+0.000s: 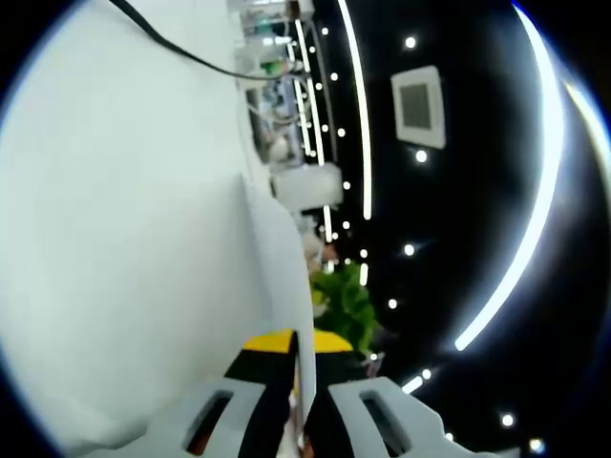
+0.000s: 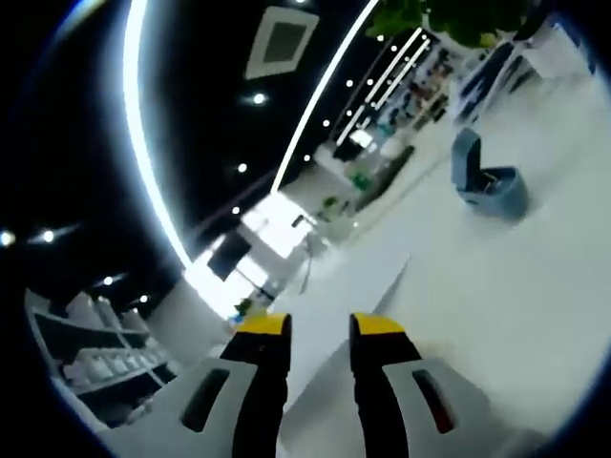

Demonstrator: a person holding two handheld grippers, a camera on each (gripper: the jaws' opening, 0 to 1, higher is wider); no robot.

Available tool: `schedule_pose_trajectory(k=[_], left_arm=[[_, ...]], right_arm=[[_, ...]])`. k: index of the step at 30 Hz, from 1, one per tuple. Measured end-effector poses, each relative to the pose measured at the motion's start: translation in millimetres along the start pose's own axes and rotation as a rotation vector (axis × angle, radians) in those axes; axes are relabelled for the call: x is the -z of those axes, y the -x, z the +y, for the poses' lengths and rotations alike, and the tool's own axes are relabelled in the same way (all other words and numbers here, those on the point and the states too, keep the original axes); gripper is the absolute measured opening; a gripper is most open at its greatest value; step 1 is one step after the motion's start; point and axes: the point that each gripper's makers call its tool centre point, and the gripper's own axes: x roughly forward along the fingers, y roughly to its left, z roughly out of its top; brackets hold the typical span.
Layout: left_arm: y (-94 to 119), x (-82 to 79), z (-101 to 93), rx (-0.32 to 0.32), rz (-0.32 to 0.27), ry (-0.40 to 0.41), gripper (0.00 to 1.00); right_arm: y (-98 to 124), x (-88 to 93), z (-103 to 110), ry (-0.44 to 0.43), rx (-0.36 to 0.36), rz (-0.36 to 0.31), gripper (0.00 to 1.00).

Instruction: Pick up the paper insert the paper into the punch align the paper edges press the punch to punch holes

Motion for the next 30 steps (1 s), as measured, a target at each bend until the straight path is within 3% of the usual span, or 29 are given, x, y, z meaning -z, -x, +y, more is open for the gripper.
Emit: schedule_pose_trajectory(k=[4,9,12,18,24,30], left_arm=[[0,-0.3,0.2,0.000,-0.001,0.003,0.04],[0,-0.2,0.2,0.001,-0.001,0.005,0.04],[1,-0.1,0.1,0.002,0.000,0.006,0.04],[1,-0.5,-0.3,0.005,-0.002,0.014,0.04],[1,0.0,-0.3,0.003,0.000,0.015,0.04],[1,-0.8,-0.6,0.006,-0.003,0.024,0.04]], right_arm=[[10,-17.1,-5,0.129,0.031,-0.049,0.29],[21,-31.4,-15,0.259,0.091,-0.027,0.30],[23,-39.9,-17,0.357,0.112,-0.050,0.30],[24,-43.2,-12,0.482,0.112,-0.063,0.30],[29,-50.7,-24,0.649,0.194,-0.049,0.34],[34,-56.7,-38,0.753,0.264,-0.038,0.42]])
